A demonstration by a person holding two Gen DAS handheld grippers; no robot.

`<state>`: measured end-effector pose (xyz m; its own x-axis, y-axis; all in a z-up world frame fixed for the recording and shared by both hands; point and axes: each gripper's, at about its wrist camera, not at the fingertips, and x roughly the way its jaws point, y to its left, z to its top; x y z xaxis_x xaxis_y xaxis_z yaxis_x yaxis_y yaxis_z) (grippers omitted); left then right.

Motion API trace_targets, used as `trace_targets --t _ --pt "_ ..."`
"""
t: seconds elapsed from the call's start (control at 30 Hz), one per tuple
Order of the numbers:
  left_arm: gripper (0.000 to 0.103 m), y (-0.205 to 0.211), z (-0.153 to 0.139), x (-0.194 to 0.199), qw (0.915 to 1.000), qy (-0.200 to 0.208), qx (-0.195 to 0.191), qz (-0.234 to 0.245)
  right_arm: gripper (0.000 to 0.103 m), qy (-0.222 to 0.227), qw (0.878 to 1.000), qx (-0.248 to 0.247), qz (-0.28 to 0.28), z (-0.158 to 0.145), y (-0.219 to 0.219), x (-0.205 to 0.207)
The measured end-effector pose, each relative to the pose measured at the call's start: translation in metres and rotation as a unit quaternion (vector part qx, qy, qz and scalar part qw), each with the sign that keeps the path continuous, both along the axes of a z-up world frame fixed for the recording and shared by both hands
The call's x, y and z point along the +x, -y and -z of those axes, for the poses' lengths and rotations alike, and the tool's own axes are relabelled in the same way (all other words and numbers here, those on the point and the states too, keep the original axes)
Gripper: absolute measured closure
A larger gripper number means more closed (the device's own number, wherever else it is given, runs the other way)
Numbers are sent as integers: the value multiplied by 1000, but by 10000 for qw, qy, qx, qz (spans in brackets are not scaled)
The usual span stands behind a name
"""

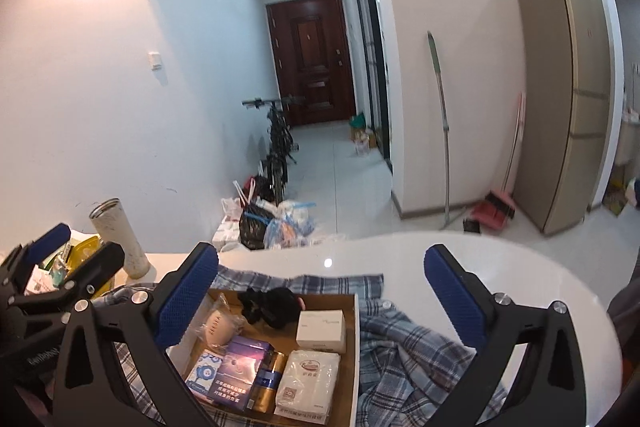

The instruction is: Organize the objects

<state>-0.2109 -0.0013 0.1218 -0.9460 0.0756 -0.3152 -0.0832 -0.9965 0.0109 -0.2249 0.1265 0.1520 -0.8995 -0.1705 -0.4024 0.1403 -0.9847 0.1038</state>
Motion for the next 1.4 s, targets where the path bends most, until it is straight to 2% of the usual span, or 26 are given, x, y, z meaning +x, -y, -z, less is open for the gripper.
trace_targets --t 0.17,0.3,0.5,0.63,0.77,0.93,1.07,1.13,1.17,1.23,1.4 --pt "0 5 -31 41 9981 -588 186 -39 0 -449 9988 175 -67 -24 4 37" --pt "0 10 -52 78 9919 -1185 329 -313 0 -939 9952 258 13 -42 4 74" --pt "0 16 -76 129 9862 -1564 491 -243 0 -1690 9849 300 239 -62 2 124" --pt "0 12 -82 153 9854 -1624 271 -443 0 -1850 9822 261 198 -69 -1 145" --pt "0 8 -80 177 9797 -1911 122 -586 0 -1852 9826 165 59 -74 -5 161" --pt "0 9 -75 213 9819 -1877 11 -271 0 -1958 9806 115 43 -71 -10 193" --pt "0 12 -64 248 9767 -2144 31 -65 0 -2201 9752 207 94 -60 -14 218" --pt "0 12 -55 257 9765 -2120 53 382 0 -2244 9738 332 141 -52 -16 229" --pt "0 12 -50 258 9792 -1938 51 598 0 -2255 9736 322 130 -49 -17 234" --pt "0 13 -40 261 9830 -1769 83 489 0 -2265 9737 219 80 -40 -19 243" --pt "0 18 -19 285 9803 -1945 243 253 0 -2209 9752 27 119 -14 -20 254"
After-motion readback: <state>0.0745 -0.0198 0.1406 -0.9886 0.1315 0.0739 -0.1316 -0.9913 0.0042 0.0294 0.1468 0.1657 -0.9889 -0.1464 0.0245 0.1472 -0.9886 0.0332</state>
